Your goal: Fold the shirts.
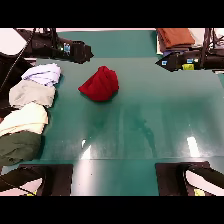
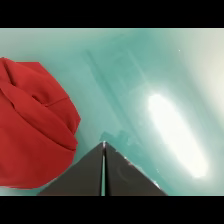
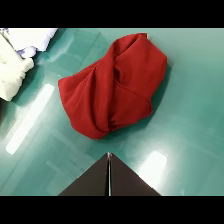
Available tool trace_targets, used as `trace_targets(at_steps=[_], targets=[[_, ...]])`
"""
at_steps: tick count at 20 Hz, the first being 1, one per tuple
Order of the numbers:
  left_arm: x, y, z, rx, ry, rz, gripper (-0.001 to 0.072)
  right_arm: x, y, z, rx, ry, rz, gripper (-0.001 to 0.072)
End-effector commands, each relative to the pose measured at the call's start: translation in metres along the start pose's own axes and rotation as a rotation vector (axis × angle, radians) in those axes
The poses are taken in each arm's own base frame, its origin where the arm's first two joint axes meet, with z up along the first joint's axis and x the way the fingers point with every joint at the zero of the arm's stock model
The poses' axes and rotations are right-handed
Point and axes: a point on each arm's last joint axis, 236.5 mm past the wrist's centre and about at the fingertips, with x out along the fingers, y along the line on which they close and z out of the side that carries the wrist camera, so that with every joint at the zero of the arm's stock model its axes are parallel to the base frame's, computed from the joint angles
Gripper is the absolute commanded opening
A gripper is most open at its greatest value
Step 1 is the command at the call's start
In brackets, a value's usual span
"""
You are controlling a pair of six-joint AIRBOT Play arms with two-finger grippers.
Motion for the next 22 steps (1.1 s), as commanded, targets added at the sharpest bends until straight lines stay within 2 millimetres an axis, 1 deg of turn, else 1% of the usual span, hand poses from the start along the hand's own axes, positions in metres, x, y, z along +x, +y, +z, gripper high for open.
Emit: trace_targets(at_steps=[1, 2, 3, 4, 6, 9, 10, 11, 13, 14, 15, 16, 17, 18, 19, 20, 21, 22], targets=[[0.001, 0.004, 0.021, 0.013, -0.087, 0.012, 0.0033, 0.000, 0.000, 0.000, 0.000, 0.000, 0.000, 0.0015], [0.005, 0.010, 0.027, 0.025, -0.114, 0.035, 0.0278, 0.000, 0.000, 0.000, 0.000, 0.000, 0.000, 0.0015], [0.016, 0.020, 0.026, 0.023, -0.111, 0.060, 0.0532, 0.000, 0.000, 0.000, 0.000, 0.000, 0.000, 0.0015], [0.030, 0.032, 0.018, 0.010, -0.083, 0.085, 0.0560, 0.000, 0.000, 0.000, 0.000, 0.000, 0.001, 0.0015], [0.071, 0.064, -0.010, -0.029, 0.007, 0.158, 0.0561, 0.000, 0.002, 0.001, 0.004, -0.003, 0.008, 0.0015], [0.141, 0.103, -0.067, -0.077, 0.153, 0.206, 0.0561, 0.000, 0.003, -0.002, 0.004, 0.008, 0.013, 0.0015], [0.164, 0.116, -0.091, -0.092, 0.205, 0.218, 0.0561, 0.000, 0.004, -0.004, 0.004, 0.016, 0.017, 0.0015], [0.184, 0.127, -0.114, -0.108, 0.253, 0.228, 0.0561, 0.000, 0.004, -0.004, 0.003, 0.019, 0.018, 0.0015], [0.211, 0.142, -0.152, -0.164, 0.322, 0.249, 0.0562, 0.000, 0.005, -0.006, 0.003, 0.025, 0.020, 0.0015], [0.219, 0.147, -0.164, -0.181, 0.344, 0.253, 0.0561, 0.000, 0.005, -0.006, 0.003, 0.025, 0.020, 0.0015], [0.225, 0.149, -0.173, -0.190, 0.359, 0.253, 0.0560, 0.000, 0.005, -0.006, 0.003, 0.024, 0.020, 0.0015], [0.225, 0.150, -0.174, -0.191, 0.364, 0.253, 0.0560, 0.000, 0.005, -0.006, 0.004, 0.024, 0.021, 0.0015], [0.224, 0.149, -0.170, -0.189, 0.354, 0.251, 0.0513, 0.000, 0.005, -0.006, 0.003, 0.024, 0.021, 0.0015], [0.221, 0.148, -0.160, -0.180, 0.337, 0.250, 0.0270, 0.000, 0.005, -0.005, 0.003, 0.023, 0.021, 0.0015], [0.216, 0.146, -0.145, -0.174, 0.319, 0.246, 0.0038, 0.000, 0.005, -0.005, 0.003, 0.022, 0.021, 0.0015], [0.209, 0.144, -0.125, -0.170, 0.289, 0.242, 0.0028, -0.001, 0.006, -0.005, 0.001, 0.020, 0.020, 0.0015], [0.197, 0.139, -0.096, -0.151, 0.237, 0.235, 0.0028, -0.004, 0.008, -0.004, -0.004, 0.014, 0.019, 0.0015], [0.182, 0.131, -0.060, -0.109, 0.169, 0.223, 0.0028, -0.007, 0.011, -0.001, -0.011, 0.002, 0.018, 0.0015]])
